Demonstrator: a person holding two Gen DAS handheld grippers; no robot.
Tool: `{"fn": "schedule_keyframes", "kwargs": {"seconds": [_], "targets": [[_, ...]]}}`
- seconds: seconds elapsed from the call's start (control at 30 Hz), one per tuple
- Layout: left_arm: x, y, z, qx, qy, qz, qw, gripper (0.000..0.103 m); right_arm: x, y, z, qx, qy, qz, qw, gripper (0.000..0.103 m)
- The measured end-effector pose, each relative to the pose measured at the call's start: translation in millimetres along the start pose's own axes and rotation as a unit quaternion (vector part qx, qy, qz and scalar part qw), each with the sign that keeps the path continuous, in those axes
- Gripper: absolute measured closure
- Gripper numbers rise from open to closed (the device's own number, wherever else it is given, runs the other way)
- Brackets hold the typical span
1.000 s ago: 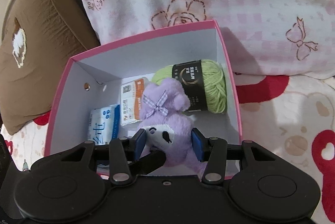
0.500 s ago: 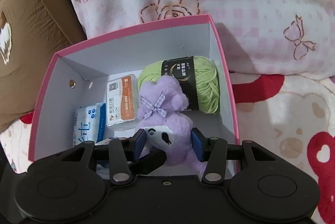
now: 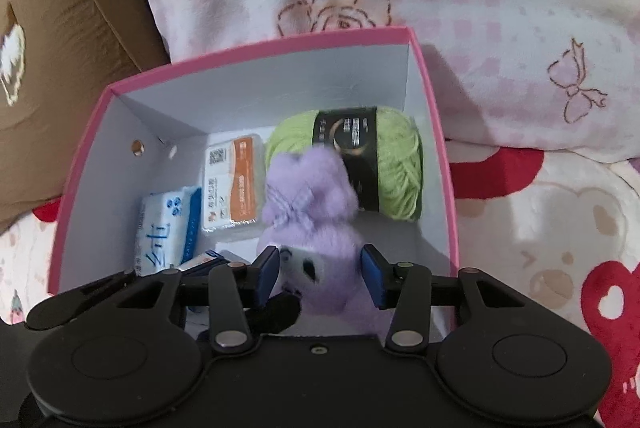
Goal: Organize objects
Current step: 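Lower the plush toy into the pink box beside the green yarn, then open the right gripper and withdraw it up out of the box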
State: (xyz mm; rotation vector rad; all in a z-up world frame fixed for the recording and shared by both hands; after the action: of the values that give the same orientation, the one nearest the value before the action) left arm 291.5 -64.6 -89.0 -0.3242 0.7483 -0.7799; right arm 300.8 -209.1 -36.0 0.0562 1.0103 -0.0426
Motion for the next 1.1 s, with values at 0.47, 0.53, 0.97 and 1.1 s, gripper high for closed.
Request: {"fn": "schedule_keyframes", "kwargs": {"seconds": [0.47, 0.53, 0.97, 1.1], "targets": [[-55.4, -32.2, 11.2, 0.028, 0.015, 0.052, 0.9982, 0.047, -58.7, -23.1, -13.9, 0.009, -0.064, 0.026, 0.998, 0.052], [-65.7, -37.6, 14.1, 0.031, 0.018, 0.057, 0.9977, 0.047, -70.3, -27.0, -17.3, 0.008, -0.074, 0.036, 0.997, 0.052], [-142.1, -81.8, 26.2, 0.033, 0.036, 0.078, 0.9957, 0.042, -150.5, -3.2, -50.9, -0.077, -0.139, 0.068, 0.985, 0.042], [-158.6, -93.0, 25.6, 0.046, 0.041, 0.084, 0.9946, 0.041, -164.7, -2.9, -65.9, -0.089, -0.152, 0.064, 0.982, 0.029]]}}
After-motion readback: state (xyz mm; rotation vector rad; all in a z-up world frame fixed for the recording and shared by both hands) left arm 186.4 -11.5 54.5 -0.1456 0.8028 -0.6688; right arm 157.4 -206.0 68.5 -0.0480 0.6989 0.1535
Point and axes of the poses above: each gripper's, at about its wrist camera, not at the fingertips, and x roughly the way its jaws point, y to its left, z to its top, the point moved 1 cm from there along x, roughly the way its jaws point, and after that the axes turned 11 degrees about -z, right-handed, at the moved point
